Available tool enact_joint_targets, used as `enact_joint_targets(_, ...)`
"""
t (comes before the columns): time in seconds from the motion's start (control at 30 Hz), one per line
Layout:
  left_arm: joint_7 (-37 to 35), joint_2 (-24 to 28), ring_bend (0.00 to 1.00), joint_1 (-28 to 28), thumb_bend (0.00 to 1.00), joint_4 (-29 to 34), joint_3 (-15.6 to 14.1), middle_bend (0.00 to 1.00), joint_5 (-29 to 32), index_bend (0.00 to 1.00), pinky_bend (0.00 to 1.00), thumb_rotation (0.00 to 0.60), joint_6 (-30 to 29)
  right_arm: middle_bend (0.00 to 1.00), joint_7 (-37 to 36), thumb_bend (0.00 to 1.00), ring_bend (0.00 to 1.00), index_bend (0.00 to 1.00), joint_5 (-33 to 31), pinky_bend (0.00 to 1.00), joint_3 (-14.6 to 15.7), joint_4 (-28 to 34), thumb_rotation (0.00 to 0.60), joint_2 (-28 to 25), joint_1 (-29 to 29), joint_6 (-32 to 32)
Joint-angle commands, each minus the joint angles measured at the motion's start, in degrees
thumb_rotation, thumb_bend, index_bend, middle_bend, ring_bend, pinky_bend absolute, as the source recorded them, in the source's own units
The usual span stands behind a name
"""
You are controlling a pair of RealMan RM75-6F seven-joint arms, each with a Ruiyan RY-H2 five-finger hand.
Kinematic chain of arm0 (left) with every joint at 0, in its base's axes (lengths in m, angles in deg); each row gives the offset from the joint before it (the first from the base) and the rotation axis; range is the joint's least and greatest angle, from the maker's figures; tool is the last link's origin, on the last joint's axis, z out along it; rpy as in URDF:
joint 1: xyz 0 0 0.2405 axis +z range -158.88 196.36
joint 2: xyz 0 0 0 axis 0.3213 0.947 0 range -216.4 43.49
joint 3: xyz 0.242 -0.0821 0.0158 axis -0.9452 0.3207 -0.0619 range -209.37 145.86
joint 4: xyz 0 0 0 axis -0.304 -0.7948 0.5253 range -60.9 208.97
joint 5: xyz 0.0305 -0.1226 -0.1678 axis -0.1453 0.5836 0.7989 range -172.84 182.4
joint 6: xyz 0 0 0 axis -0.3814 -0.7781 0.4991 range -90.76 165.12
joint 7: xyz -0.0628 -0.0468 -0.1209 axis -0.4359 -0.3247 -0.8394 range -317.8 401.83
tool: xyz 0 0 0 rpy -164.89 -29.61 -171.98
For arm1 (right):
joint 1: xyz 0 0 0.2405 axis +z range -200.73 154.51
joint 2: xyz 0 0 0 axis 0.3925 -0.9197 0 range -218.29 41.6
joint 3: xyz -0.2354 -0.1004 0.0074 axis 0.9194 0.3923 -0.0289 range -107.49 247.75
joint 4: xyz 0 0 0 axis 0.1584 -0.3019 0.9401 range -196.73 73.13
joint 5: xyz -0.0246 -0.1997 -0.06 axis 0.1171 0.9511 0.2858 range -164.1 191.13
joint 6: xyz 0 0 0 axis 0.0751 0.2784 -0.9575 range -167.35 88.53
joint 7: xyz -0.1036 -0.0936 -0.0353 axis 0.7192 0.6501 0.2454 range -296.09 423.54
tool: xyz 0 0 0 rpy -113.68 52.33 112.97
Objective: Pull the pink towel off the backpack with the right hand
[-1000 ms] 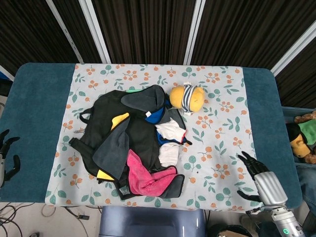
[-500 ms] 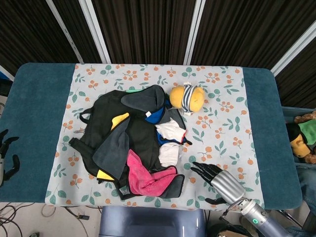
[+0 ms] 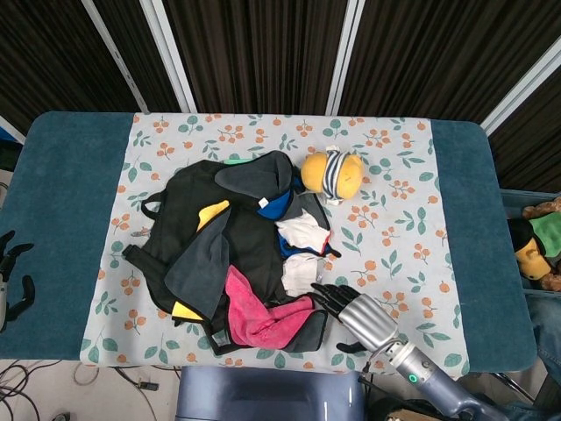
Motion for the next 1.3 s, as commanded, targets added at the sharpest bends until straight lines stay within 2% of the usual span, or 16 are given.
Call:
enact_joint_targets(0.03, -0.02, 0.04, 0.11, -0.03, 0.59, 0.06, 0.05, 0.06, 0.14, 0.23, 0.01, 0.600, 0.08, 0.08, 2.80, 0.17, 0.14, 0.00, -1.99, 0.21, -0.66, 0.86, 0.600, 1.67, 1.10, -2.10)
enact_joint_targets(0.27, -0.11, 0.08, 0.11, -0.09, 0.59, 0.08, 0.10, 0.06, 0.22, 0.23, 0.01, 0.600, 0.19, 0.16, 7.25, 0.19, 0.19, 0.05, -4.25, 0.21, -0.57, 1.17, 0.600, 4.25, 2.36, -4.73)
enact_joint_targets(0.43, -0.35, 0.17, 0.11, -0.03, 0.59, 0.12, 0.18, 0.06, 0.33, 0.23, 0.01, 0.600, 0.14, 0.28, 9.97, 0.27, 0.29, 0.15, -6.00, 0.21, -0.59, 1.00, 0.600, 5.78, 2.65, -5.33)
enact_joint_targets(0.53, -0.46, 0.24, 0.11, -0.06, 0.59, 0.14, 0.15, 0.06, 0.32, 0.23, 0.01, 0.600, 0.24, 0.32, 11.53, 0.34, 0.34, 0.20, -6.82, 0.23, -0.29, 0.90, 0.600, 6.13, 2.67, -5.59)
enact_joint_targets(0.63, -0.56, 0.27, 0.11, -0.09, 0.59, 0.13, 0.14, 0.06, 0.31, 0.23, 0.01, 0.600, 0.31, 0.38, 13.08, 0.41, 0.41, 0.30, -7.63, 0.27, -0.19, 0.56, 0.600, 6.27, 2.62, -5.76)
enact_joint_targets(0.73, -0.64, 0.32, 0.12, -0.10, 0.59, 0.18, 0.18, 0.06, 0.36, 0.23, 0.01, 0.600, 0.34, 0.49, 13.88, 0.48, 0.52, 0.45, -8.65, 0.36, -0.25, 0.78, 0.600, 6.35, 2.62, -5.74)
enact_joint_targets(0.87, -0.71, 0.39, 0.12, -0.12, 0.59, 0.29, 0.19, 0.06, 0.32, 0.23, 0.01, 0.600, 0.34, 0.57, 13.68, 0.54, 0.58, 0.58, -9.14, 0.41, -0.27, 1.35, 0.600, 6.27, 2.73, -5.28)
enact_joint_targets(1.03, -0.87, 0.43, 0.12, -0.04, 0.59, 0.30, 0.14, 0.06, 0.26, 0.23, 0.01, 0.600, 0.26, 0.62, 12.73, 0.57, 0.61, 0.67, -9.57, 0.42, 0.01, 2.01, 0.600, 6.03, 2.91, -4.91)
enact_joint_targets(1.3, -1.35, 0.47, 0.12, 0.04, 0.59, 0.22, 0.11, 0.06, 0.21, 0.23, 0.01, 0.600, 0.21, 0.63, 7.89, 0.57, 0.61, 0.72, -10.42, 0.42, -1.38, 5.56, 0.600, 2.79, 3.49, -3.11)
